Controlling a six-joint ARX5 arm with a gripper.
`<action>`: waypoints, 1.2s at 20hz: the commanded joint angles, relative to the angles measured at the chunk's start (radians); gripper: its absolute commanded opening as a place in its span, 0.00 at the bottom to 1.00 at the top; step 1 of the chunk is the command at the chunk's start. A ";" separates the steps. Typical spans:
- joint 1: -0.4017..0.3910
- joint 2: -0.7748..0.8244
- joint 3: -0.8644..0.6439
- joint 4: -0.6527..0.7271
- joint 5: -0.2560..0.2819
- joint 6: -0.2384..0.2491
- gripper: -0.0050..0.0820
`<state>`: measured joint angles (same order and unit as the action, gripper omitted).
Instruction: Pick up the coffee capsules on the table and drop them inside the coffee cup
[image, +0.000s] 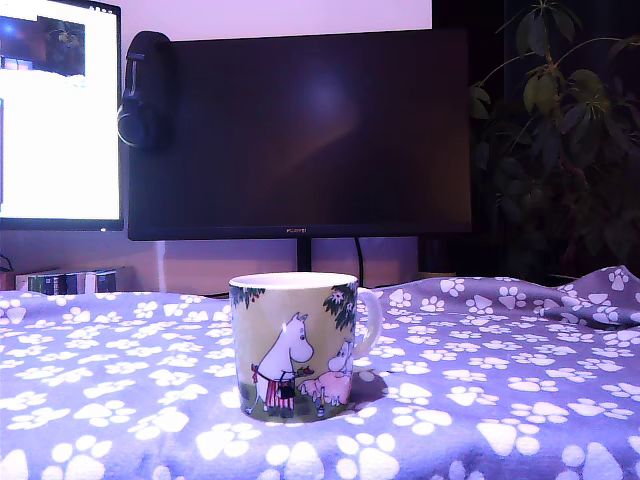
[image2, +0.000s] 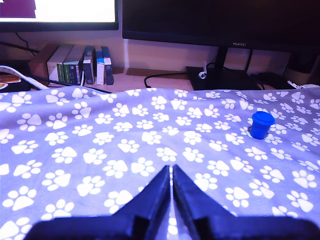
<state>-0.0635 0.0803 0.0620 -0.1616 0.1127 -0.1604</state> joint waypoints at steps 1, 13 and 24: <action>0.003 -0.093 -0.016 0.027 -0.012 0.003 0.03; 0.002 -0.093 -0.016 0.111 0.103 -0.023 0.03; -0.047 0.064 -0.007 0.164 0.224 -0.034 0.03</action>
<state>-0.1043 0.1295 0.0673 -0.0185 0.3332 -0.1925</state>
